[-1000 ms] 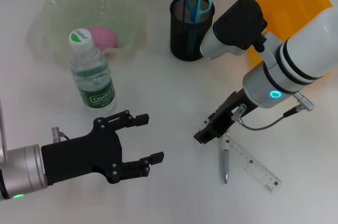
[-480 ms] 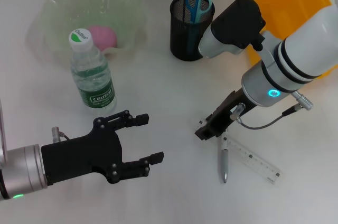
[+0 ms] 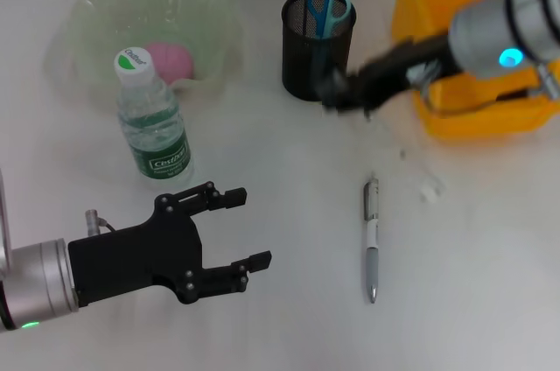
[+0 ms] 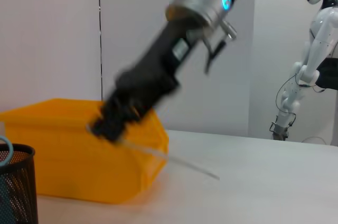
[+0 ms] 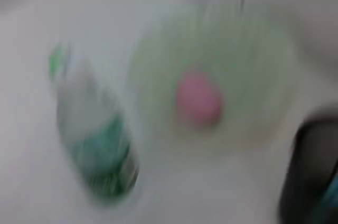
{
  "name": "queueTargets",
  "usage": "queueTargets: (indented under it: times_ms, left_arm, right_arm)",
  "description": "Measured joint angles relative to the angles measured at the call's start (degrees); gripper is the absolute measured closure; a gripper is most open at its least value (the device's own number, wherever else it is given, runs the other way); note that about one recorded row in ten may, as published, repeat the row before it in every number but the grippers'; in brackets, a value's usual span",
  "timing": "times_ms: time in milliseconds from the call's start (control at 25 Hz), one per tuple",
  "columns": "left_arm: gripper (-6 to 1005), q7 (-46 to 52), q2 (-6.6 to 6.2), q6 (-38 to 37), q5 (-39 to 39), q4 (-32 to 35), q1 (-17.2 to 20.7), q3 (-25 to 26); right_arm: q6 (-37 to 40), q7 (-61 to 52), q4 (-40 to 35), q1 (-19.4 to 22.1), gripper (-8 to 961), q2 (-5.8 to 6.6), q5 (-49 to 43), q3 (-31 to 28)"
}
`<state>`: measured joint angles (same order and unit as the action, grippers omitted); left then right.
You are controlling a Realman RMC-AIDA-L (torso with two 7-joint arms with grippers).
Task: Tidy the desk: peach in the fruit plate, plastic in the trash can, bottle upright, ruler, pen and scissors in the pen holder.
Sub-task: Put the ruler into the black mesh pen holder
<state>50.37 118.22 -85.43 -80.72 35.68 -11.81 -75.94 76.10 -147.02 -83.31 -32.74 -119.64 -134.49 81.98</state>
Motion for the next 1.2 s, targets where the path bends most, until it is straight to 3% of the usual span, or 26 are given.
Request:
queueTargets:
  times_ms: [160,240,400,600,760,880,1200]
  left_arm:
    - [202,-0.1,0.09,0.0,0.1,0.0,0.1,0.0]
    - [202,-0.1,0.08,0.0,0.1,-0.1,0.1,0.0]
    - [202,-0.3,0.14,0.0,0.1,-0.4,0.1,0.0]
    - [202,-0.6,0.18,0.1,0.2,-0.5,0.1,0.0]
    - [202,-0.6,0.17,0.0,0.2,-0.5,0.0,0.0]
    - [202,-0.6,0.17,0.1,0.2,-0.5,-0.2,0.0]
    - [202,-0.3,0.16,0.1,0.0,-0.4,-0.3,0.0]
  right_arm:
    - [-11.4,15.0,-1.6,5.1,565,-0.03,15.4,-5.6]
    - [-18.2,28.6,2.5,7.6,563,0.20,30.8,-6.1]
    - [-20.9,59.6,16.7,8.4,559,0.15,60.9,-5.5]
    - [-14.2,96.6,39.5,4.2,555,0.06,89.5,-3.0]
    - [-6.6,114.5,54.1,-0.8,551,-0.09,100.0,-2.4]
    - [-5.0,119.3,60.2,-3.7,549,-0.22,102.6,-1.8]
    - [-5.3,123.4,64.0,-5.3,542,-0.24,103.6,0.5]
